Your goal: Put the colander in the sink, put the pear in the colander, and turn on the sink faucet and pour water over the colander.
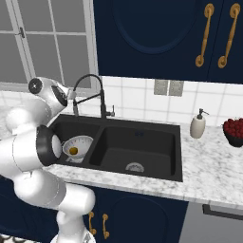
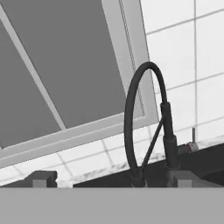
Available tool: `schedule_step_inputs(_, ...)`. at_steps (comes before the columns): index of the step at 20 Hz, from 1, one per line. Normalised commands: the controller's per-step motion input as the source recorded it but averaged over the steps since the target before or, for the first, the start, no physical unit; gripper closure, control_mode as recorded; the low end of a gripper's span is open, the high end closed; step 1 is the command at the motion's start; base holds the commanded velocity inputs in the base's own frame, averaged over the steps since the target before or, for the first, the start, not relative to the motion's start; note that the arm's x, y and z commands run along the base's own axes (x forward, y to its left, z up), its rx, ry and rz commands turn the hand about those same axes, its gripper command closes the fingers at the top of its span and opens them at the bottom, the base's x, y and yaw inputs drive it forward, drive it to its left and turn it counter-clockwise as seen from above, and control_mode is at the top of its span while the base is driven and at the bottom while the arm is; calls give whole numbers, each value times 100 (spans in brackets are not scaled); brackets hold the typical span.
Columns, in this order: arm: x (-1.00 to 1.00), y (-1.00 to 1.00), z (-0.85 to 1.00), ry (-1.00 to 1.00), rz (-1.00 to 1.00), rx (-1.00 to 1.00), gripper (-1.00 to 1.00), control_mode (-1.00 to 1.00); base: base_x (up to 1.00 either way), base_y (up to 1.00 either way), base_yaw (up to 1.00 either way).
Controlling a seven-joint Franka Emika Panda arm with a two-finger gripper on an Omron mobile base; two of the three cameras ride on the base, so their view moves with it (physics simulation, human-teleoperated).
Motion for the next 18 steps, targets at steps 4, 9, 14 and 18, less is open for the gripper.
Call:
schedule_step_inputs(4, -100, -14, 100, -4, 0, 10, -100, -100, 0, 0, 0)
schedule_step_inputs(9, -100, -84, 75, 0, 3, 12, -100, -100, 0, 0, 0)
schedule_step_inputs(14, -100, -100, 9, 0, 10, 5, -100, -100, 0, 0, 0)
schedule_step_inputs(18, -58, -100, -34, 0, 14, 0, -100, -100, 0, 0, 0)
